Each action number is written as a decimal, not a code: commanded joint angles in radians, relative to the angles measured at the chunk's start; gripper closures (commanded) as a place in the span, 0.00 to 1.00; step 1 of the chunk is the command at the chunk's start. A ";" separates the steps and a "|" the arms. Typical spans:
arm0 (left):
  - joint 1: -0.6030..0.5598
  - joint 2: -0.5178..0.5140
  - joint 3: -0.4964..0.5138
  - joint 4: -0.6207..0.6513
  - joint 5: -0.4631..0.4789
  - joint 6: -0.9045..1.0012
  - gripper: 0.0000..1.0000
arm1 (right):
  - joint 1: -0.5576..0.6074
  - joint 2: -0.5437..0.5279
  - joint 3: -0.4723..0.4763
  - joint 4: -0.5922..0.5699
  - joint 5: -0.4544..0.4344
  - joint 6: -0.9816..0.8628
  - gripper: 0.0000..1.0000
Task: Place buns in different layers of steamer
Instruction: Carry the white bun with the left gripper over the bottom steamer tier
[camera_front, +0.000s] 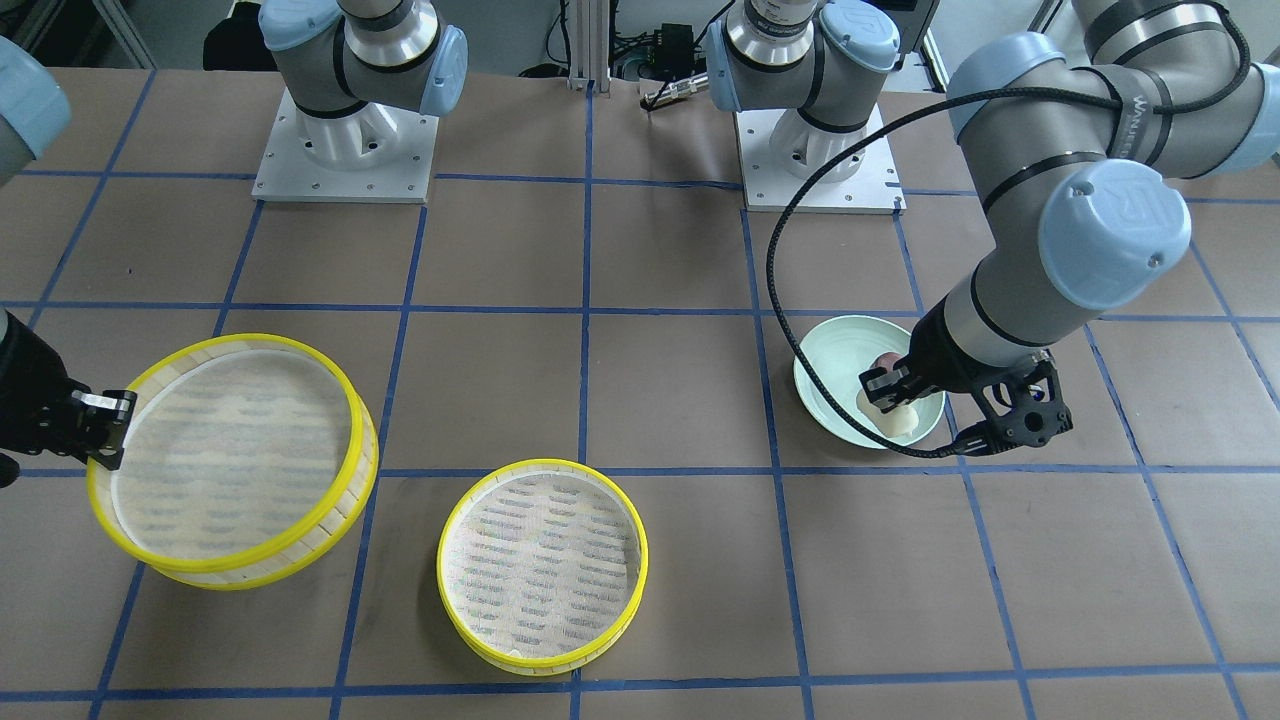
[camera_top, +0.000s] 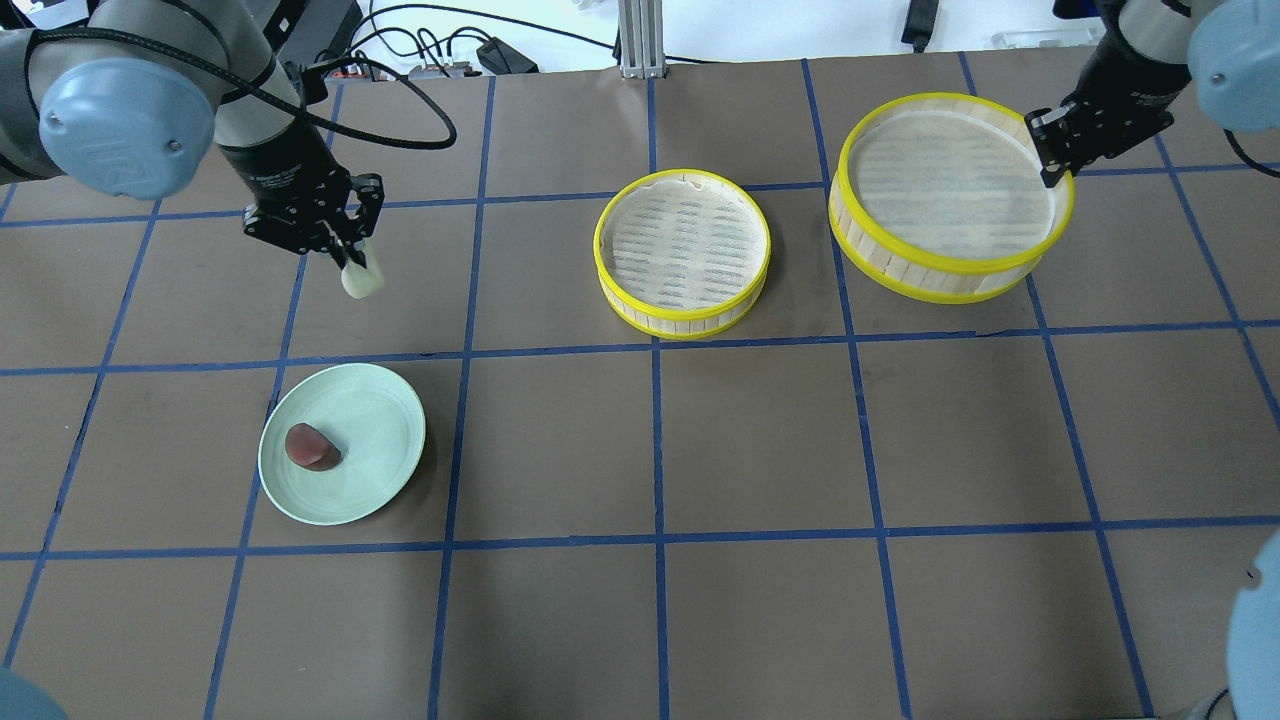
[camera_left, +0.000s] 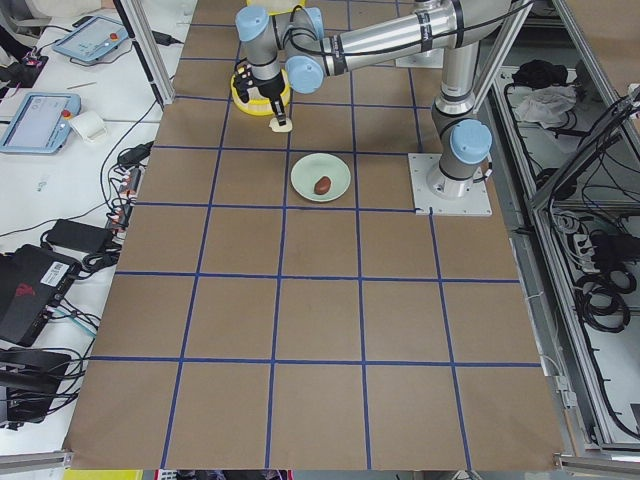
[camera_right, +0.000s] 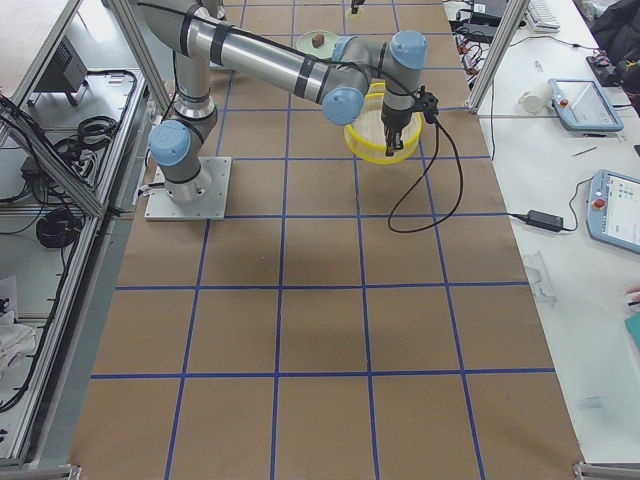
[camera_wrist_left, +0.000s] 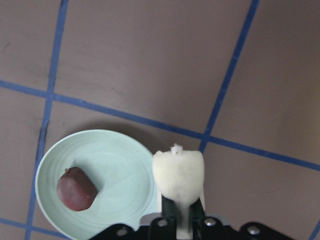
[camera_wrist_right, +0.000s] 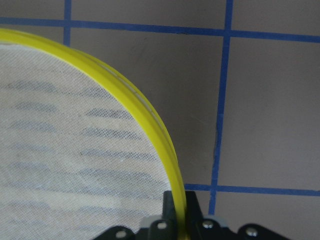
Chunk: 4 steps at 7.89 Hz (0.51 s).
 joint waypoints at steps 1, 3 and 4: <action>-0.078 -0.037 0.003 0.150 -0.126 0.003 0.99 | -0.039 0.006 0.002 -0.001 0.001 -0.058 1.00; -0.146 -0.090 0.003 0.294 -0.180 -0.050 0.99 | -0.041 0.011 0.002 -0.006 -0.001 -0.067 1.00; -0.172 -0.124 0.003 0.366 -0.259 -0.092 0.99 | -0.047 0.012 0.003 -0.006 -0.002 -0.069 1.00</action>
